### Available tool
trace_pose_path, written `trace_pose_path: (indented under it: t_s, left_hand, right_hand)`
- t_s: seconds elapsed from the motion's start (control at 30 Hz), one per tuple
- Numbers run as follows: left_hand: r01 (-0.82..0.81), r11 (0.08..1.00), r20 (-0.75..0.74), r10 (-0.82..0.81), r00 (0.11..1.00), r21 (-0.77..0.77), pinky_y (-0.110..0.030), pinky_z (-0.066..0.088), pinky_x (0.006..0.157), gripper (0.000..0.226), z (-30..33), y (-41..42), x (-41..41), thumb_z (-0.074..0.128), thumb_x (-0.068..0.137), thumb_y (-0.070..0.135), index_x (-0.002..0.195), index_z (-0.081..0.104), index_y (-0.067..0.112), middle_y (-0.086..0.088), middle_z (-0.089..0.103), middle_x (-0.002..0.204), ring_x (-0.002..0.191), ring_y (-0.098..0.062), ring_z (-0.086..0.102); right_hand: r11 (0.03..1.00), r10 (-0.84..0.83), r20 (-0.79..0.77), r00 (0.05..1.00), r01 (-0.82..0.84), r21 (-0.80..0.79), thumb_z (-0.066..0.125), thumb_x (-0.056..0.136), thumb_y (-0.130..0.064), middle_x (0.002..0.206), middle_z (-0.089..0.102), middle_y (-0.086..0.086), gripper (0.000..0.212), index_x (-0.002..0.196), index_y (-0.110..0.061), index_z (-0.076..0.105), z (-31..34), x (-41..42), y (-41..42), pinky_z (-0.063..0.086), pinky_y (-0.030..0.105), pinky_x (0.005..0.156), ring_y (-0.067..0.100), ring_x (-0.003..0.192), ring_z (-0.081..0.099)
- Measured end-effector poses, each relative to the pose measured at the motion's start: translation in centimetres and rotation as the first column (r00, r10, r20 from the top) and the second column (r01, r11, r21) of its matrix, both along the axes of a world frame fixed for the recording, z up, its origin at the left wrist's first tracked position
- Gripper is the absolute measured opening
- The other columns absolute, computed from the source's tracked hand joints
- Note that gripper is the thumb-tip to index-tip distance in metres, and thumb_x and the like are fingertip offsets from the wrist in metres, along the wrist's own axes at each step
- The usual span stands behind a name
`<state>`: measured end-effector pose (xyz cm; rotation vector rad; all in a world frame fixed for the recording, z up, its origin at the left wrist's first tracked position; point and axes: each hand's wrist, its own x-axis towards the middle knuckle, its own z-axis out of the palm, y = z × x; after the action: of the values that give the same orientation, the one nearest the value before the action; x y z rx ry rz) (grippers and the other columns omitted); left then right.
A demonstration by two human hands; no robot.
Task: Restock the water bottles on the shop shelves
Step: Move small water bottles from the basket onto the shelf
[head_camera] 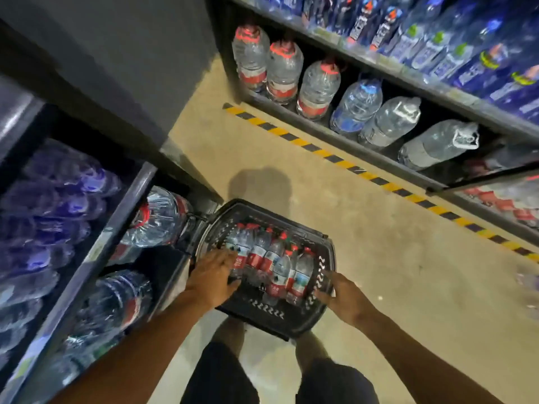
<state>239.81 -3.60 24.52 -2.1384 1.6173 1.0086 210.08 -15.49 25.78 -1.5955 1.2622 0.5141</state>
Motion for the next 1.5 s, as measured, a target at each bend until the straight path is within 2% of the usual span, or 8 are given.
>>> trace_pose_path:
  t_s: [0.33, 0.43, 0.53, 0.73, 1.03, 1.23, 1.37, 1.5]
  left_hand:
    - [-0.063, 0.998, -0.262, 0.055, 0.964, -0.024, -0.041, 0.039, 0.116, 0.061, -24.5, 1.0, 0.1, 0.069, 0.092, 0.032, 0.147, 0.046, 0.017, -0.005, 0.053, 0.148, 0.139, -0.026, 0.047]
    - [-0.081, 0.995, -0.280, 0.061, 0.958, -0.058, -0.032, 0.040, 0.111, 0.056, -30.3, 2.8, 0.6, 0.075, 0.089, 0.021, 0.140, 0.053, 0.015, -0.007, 0.056, 0.142, 0.132, -0.028, 0.052]
    - [-0.151, 0.988, -0.252, 0.139, 0.958, -0.026, -0.039, 0.042, 0.114, 0.066, -33.7, 4.1, 0.7, 0.075, 0.089, 0.026, 0.147, 0.045, 0.015, -0.006, 0.047, 0.150, 0.137, -0.026, 0.046]
    - [-0.385, 0.923, -0.295, 0.360, 0.885, -0.027, -0.034, 0.042, 0.112, 0.071, -34.9, 5.5, 1.4, 0.077, 0.086, 0.017, 0.148, 0.043, 0.017, -0.002, 0.039, 0.154, 0.135, -0.012, 0.042]
    - [-0.610, 0.785, -0.340, 0.605, 0.720, 0.107, -0.025, 0.050, 0.092, 0.056, -34.5, 2.6, 4.1, 0.072, 0.091, 0.017, 0.142, 0.048, 0.021, 0.005, 0.051, 0.135, 0.117, -0.010, 0.055]
    - [-0.596, 0.781, -0.361, 0.618, 0.698, 0.187, -0.033, 0.055, 0.095, 0.050, -36.9, 0.5, 2.2, 0.068, 0.094, 0.019, 0.140, 0.049, 0.016, -0.006, 0.055, 0.140, 0.125, -0.017, 0.056]
    - [-0.667, 0.730, -0.135, 0.683, 0.718, 0.147, -0.045, 0.051, 0.103, 0.060, -38.7, -0.4, -0.6, 0.075, 0.089, 0.023, 0.140, 0.047, 0.012, -0.014, 0.050, 0.140, 0.129, -0.030, 0.052]
    - [-0.647, 0.753, 0.066, 0.644, 0.762, 0.119, -0.054, 0.040, 0.112, 0.074, -39.4, -0.3, -1.7, 0.080, 0.082, 0.030, 0.144, 0.044, 0.011, -0.018, 0.038, 0.149, 0.141, -0.036, 0.034]
  right_hand:
    - [0.964, -0.258, 0.009, 0.966, 0.256, 0.072, 0.069, 0.096, -0.036, 0.115, 0.068, -0.003, 0.035, 0.128, -0.028, 0.058, -27.3, 2.4, 6.3, 0.041, 0.010, 0.077, 0.023, 0.110, 0.068]
    - [0.932, -0.351, 0.019, 0.936, 0.347, 0.101, 0.072, 0.093, -0.038, 0.099, 0.063, -0.019, 0.038, 0.123, -0.030, 0.051, -34.0, 3.3, 7.7, 0.039, -0.002, 0.069, 0.002, 0.087, 0.066]
    - [0.859, -0.497, -0.015, 0.868, 0.494, 0.135, 0.079, 0.084, -0.041, 0.116, 0.063, -0.011, 0.054, 0.125, -0.021, 0.050, -38.5, 4.2, 9.4, 0.051, 0.023, 0.093, 0.009, 0.105, 0.063]
    - [0.864, -0.481, -0.242, 0.842, 0.502, 0.029, 0.078, 0.083, -0.053, 0.139, 0.054, 0.016, 0.090, 0.145, -0.005, 0.035, -41.0, 6.6, 12.0, 0.052, 0.049, 0.101, 0.034, 0.124, 0.059]
    - [0.844, -0.421, -0.154, 0.894, 0.448, 0.294, 0.080, 0.086, -0.024, 0.117, 0.071, 0.010, 0.052, 0.128, -0.010, 0.055, -40.1, 4.5, 8.7, 0.059, 0.049, 0.093, 0.027, 0.108, 0.070]
    - [0.796, -0.507, -0.055, 0.860, 0.491, 0.354, 0.083, 0.083, -0.024, 0.101, 0.077, 0.000, 0.036, 0.113, -0.020, 0.063, -39.6, 3.9, 6.5, 0.057, 0.017, 0.059, 0.007, 0.080, 0.076]
    - [0.756, -0.532, -0.053, 0.845, 0.503, 0.419, 0.084, 0.082, -0.019, 0.110, 0.076, 0.007, 0.050, 0.124, -0.009, 0.060, -40.0, 4.3, 5.8, 0.062, 0.044, 0.086, 0.023, 0.098, 0.075]
    - [0.767, -0.548, -0.017, 0.836, 0.511, 0.388, 0.090, 0.075, -0.021, 0.104, 0.072, -0.004, 0.056, 0.120, -0.016, 0.057, -40.1, 4.6, 6.4, 0.058, 0.022, 0.068, 0.013, 0.096, 0.072]
